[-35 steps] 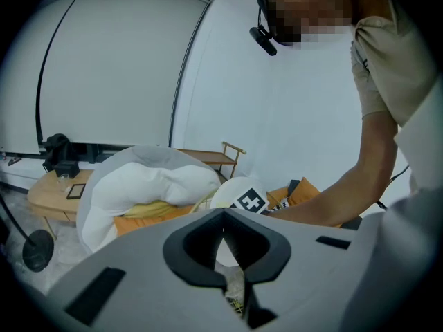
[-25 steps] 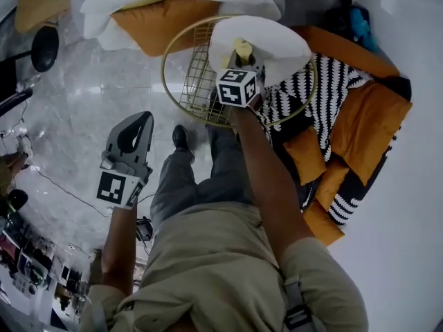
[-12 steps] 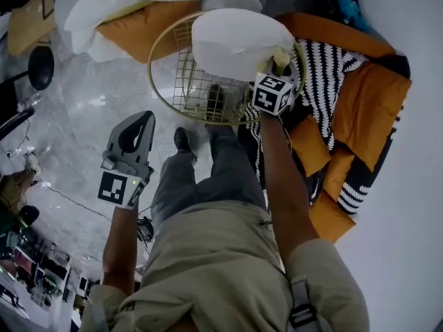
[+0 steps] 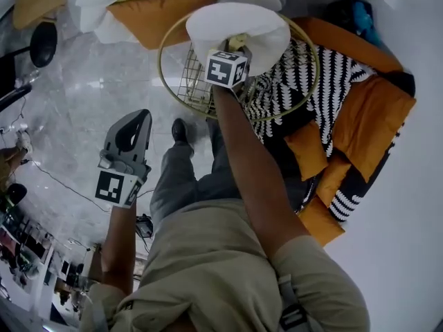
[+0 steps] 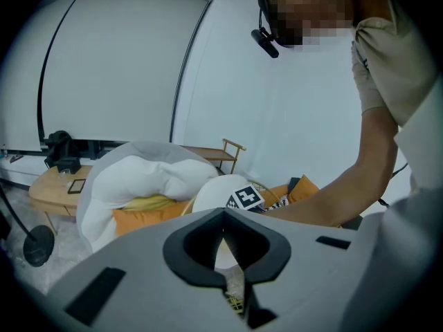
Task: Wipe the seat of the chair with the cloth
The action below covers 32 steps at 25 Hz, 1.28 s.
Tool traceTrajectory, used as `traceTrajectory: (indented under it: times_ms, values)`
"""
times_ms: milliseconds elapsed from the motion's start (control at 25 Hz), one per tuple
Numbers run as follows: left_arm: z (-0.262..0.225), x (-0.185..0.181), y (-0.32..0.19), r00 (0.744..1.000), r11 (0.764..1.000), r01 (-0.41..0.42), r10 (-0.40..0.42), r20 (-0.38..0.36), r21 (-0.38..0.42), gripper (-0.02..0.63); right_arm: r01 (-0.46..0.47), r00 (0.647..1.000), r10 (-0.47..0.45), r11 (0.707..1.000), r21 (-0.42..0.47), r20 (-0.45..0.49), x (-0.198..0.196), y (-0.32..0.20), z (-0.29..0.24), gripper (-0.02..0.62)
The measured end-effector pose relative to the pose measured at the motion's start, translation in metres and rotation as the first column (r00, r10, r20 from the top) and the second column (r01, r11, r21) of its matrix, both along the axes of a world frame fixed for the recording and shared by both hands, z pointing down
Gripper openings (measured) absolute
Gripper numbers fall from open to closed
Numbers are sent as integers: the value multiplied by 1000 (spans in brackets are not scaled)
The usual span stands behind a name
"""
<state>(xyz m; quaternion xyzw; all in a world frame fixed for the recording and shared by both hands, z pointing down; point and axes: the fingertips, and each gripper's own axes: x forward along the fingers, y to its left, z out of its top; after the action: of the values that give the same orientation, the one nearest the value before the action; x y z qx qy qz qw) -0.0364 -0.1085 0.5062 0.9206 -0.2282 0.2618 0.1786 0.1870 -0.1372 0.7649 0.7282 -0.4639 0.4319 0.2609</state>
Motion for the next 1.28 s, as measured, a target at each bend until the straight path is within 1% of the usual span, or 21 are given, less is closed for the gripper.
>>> traceTrajectory:
  times_ms: [80, 160, 200, 240, 320, 400, 440, 480, 560, 640, 720, 760, 840, 880, 960, 1000, 1080, 1160, 1280]
  values:
    - [0, -3, -3, 999, 999, 40, -40, -24, 6, 15, -11, 1000, 12, 1000, -21, 29, -15, -7, 9, 101]
    - [4, -7, -3, 998, 998, 55, -55, -24, -3, 15, 14, 997, -12, 999, -29, 70, -35, -14, 15, 101]
    - [6, -8, -2, 998, 998, 55, -55, -23, -7, 15, 60, 994, -57, 998, -32, 93, -48, -17, 19, 101]
    - [7, -7, -2, 998, 999, 52, -52, -23, -8, 15, 127, 985, -122, 991, -37, 122, -63, -18, 23, 101]
    - [7, -3, -5, 999, 999, 44, -44, -30, -4, 15, 271, 948, -258, 961, -48, 187, -89, -15, 35, 101]
    - [7, -1, -8, 999, 999, 42, -42, -32, -5, 15, 361, 917, -342, 931, -60, 206, -95, -7, 44, 100]
    - [7, 0, -10, 999, 999, 39, -40, -33, -5, 15, 379, 912, -360, 923, -69, 194, -88, -1, 48, 100]
    - [7, 1, -11, 999, 999, 37, -37, -36, -4, 15, 380, 916, -362, 922, -81, 174, -74, 6, 50, 100]
    - [7, 4, -14, 999, 1000, 30, -30, -40, -2, 15, 337, 939, -326, 936, -99, 113, -30, 21, 50, 98]
    - [10, 5, -13, 1000, 1000, 10, -11, -26, -8, 15, 259, 966, -257, 961, -93, 34, 26, 34, 39, 97]
    - [11, 8, -13, 1000, 1000, -1, 1, -23, -11, 15, 164, 984, -167, 985, -62, -54, 82, 47, 18, 97]
    - [10, 12, -14, 999, 1000, 0, 0, -33, -8, 15, 116, 990, -120, 992, -54, -79, 104, 56, 11, 97]
    - [8, 19, -15, 999, 1000, -4, 4, -45, -4, 15, 43, 994, -49, 997, -59, -98, 130, 76, 4, 97]
    - [8, 22, -14, 999, 1000, -9, 9, -45, -4, 15, 24, 993, -30, 998, -55, -110, 136, 81, 1, 97]
    - [8, 27, -13, 999, 1000, -18, 17, -47, -5, 15, -2, 992, -2, 1000, -30, -124, 135, 84, -3, 95]
    - [7, 28, -13, 999, 1000, -21, 20, -48, -4, 15, -16, 993, 13, 1000, -22, -118, 129, 84, -3, 94]
    - [7, 29, -13, 999, 1000, -23, 23, -48, 0, 15, -31, 995, 27, 999, -37, -91, 111, 83, 5, 94]
    - [7, 28, -15, 999, 1000, -17, 17, -46, -1, 15, -8, 998, 5, 998, -57, -63, 86, 75, 18, 94]
    - [9, 20, -16, 999, 1000, 6, -6, -43, -3, 15, 79, 996, -82, 993, -90, -24, 38, 52, 38, 94]
